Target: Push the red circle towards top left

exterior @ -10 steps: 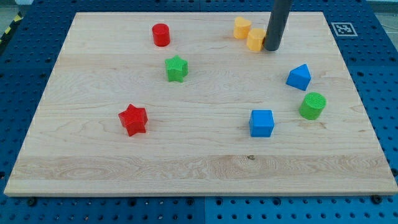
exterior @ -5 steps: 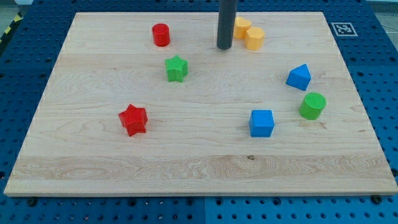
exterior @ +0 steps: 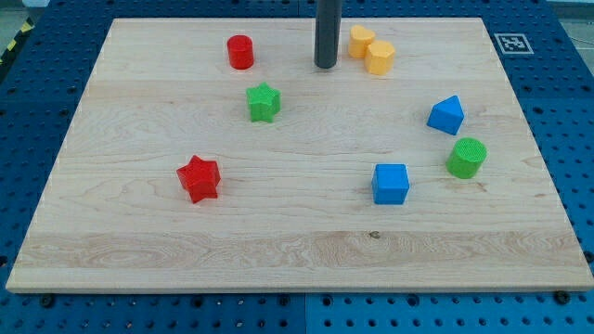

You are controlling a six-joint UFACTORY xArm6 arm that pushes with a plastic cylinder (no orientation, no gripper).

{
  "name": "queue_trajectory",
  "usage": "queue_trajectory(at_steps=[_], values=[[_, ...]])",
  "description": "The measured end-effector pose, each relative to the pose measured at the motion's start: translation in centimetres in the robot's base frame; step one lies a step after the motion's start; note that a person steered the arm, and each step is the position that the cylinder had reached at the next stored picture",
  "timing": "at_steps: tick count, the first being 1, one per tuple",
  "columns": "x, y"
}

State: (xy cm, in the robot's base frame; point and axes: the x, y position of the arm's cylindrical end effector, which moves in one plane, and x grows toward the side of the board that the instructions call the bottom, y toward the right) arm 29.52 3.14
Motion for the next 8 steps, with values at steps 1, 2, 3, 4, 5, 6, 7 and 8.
queue_trajectory(at_steps=[1,2,3,4,5,6,7,8], values=[[0.0,-0.8],[0.0,-1.0],[0.0,-2.2],[0.0,-4.8],[0.0,-8.3],[0.0,-11.8],[-0.2,-13.3],[-0.8,-11.4]])
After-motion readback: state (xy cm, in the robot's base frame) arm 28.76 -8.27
